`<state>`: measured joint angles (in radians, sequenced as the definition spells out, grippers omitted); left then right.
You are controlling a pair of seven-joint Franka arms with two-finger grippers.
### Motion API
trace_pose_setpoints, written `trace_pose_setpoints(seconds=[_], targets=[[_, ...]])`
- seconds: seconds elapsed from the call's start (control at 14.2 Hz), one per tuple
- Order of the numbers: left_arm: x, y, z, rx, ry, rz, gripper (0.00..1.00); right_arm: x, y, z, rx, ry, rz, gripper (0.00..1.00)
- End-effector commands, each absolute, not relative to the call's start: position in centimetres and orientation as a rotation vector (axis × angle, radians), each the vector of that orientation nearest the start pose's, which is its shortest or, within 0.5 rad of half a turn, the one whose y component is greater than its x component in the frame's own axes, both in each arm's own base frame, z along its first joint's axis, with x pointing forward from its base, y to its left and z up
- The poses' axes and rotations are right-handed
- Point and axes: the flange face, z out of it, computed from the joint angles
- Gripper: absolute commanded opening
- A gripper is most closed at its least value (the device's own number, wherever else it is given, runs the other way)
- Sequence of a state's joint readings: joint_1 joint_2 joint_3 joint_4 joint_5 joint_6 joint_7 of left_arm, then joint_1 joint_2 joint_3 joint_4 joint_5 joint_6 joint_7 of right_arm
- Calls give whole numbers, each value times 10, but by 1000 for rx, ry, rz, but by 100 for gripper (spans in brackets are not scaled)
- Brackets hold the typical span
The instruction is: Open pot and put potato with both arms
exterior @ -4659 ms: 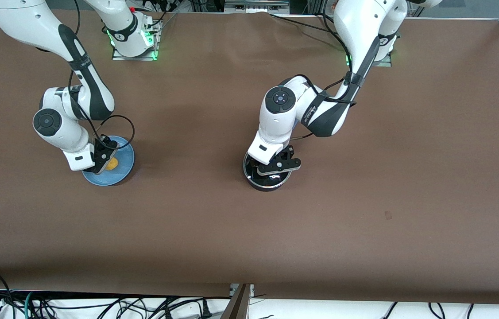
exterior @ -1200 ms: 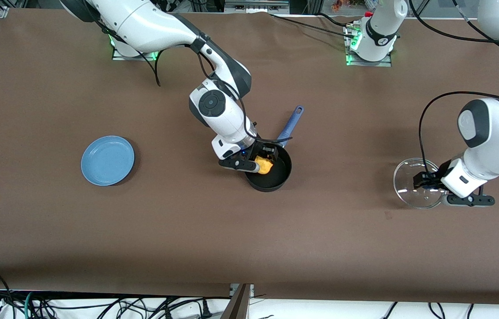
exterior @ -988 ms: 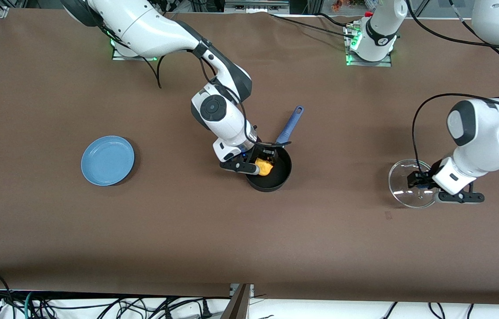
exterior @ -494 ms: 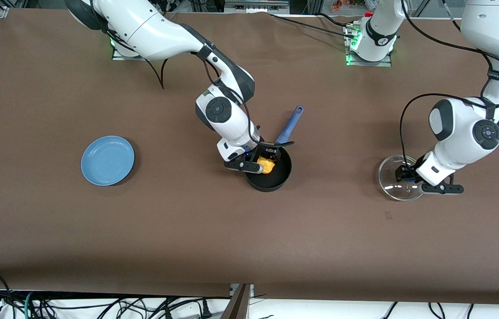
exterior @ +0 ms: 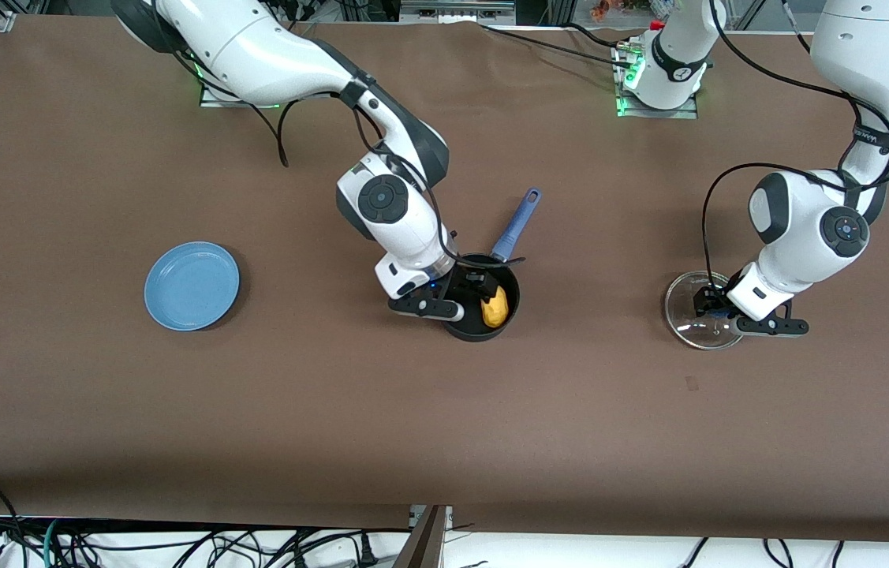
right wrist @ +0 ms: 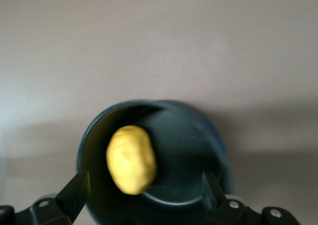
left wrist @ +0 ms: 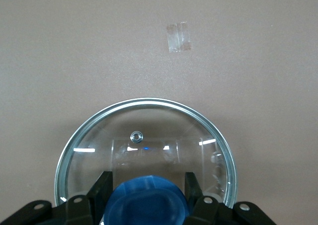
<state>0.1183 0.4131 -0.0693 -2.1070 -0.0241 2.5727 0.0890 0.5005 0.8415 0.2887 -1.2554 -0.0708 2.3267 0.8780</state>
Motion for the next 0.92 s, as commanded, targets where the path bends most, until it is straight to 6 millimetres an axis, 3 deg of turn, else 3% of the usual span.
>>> trace_pose_setpoints(seconds=[0.0, 0.14, 0.28, 0.35, 0.42, 0.56, 0.71, 0.85], targets=[[582, 29, 220, -3179, 39, -128, 46, 606, 470, 325, -2947, 37, -65, 100], [581, 29, 214, -3181, 38, -119, 50, 629, 421, 350, -2995, -132, -32, 100], [582, 29, 213, -3181, 41, -119, 61, 644, 368, 388, -3032, -283, 17, 100], [582, 29, 213, -3181, 43, -119, 61, 650, 343, 400, -3042, -326, 38, 100], [583, 30, 214, -3180, 43, -121, 65, 655, 316, 429, -3052, -342, 16, 100], [585, 30, 216, -3179, 43, -129, 76, 665, 259, 456, -3108, -391, 34, 100], [590, 31, 222, -3177, 41, -148, 92, 661, 213, 489, -3151, -460, 57, 100], [592, 31, 231, -3175, 35, -167, 94, 641, 177, 521, -3184, -384, 93, 100]])
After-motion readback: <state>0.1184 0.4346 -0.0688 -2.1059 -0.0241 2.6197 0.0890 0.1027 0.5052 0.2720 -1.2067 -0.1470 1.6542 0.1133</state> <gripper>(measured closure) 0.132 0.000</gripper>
